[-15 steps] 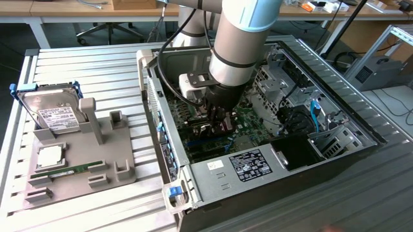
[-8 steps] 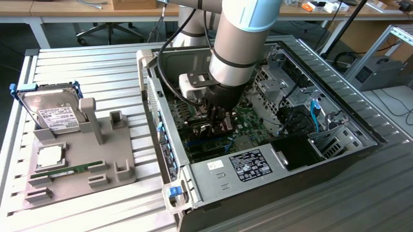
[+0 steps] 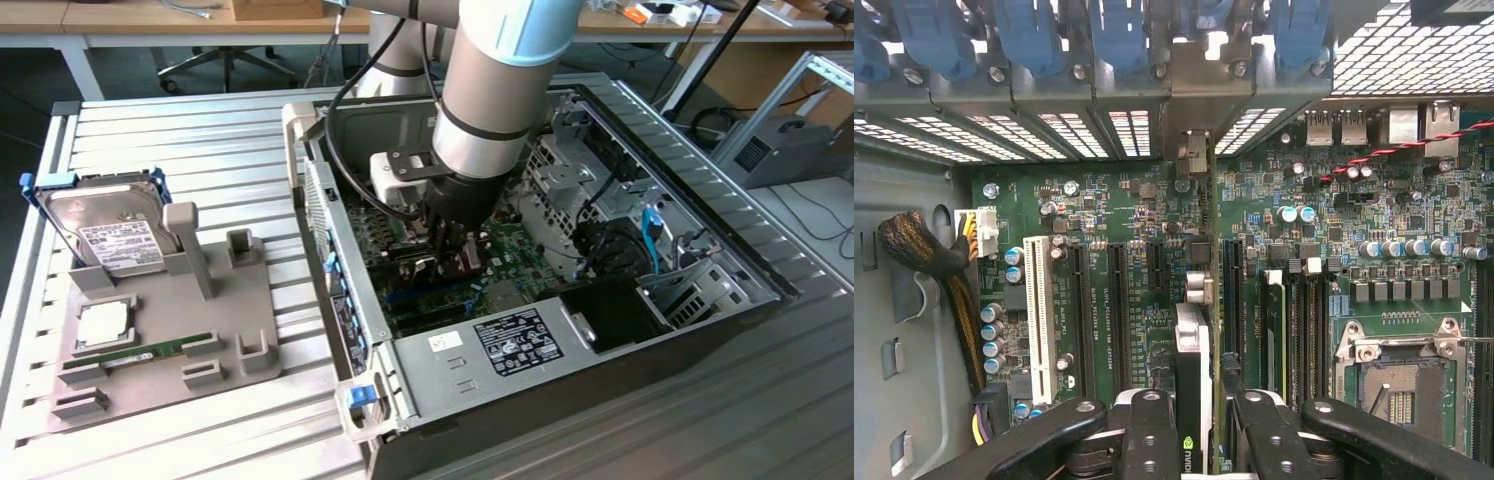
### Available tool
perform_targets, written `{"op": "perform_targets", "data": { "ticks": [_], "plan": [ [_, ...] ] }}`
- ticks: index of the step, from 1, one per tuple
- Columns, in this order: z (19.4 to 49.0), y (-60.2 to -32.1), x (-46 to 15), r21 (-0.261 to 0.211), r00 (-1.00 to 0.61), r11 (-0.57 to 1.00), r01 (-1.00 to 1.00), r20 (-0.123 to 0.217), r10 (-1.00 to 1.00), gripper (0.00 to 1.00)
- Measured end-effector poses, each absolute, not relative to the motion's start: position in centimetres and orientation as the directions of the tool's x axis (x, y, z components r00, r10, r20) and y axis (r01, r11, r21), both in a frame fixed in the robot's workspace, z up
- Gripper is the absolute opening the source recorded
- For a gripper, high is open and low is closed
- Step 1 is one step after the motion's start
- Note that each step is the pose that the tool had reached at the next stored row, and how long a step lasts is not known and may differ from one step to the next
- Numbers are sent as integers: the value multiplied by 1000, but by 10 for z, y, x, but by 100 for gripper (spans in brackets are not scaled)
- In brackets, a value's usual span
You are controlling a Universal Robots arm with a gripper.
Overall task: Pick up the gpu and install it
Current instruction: 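Insert the gpu into the slot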
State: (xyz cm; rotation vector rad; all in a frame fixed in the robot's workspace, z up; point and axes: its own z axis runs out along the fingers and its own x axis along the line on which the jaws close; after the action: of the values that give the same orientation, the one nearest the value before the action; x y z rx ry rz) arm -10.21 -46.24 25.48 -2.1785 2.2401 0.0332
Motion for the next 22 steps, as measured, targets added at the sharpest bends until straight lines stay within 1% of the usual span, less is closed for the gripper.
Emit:
{"op": "perform_targets", "data": {
  "ticks": [22],
  "plan": [
    [254, -462, -102, 4, -28, 28, -1000, -27, -999, 27]
  ]
}}
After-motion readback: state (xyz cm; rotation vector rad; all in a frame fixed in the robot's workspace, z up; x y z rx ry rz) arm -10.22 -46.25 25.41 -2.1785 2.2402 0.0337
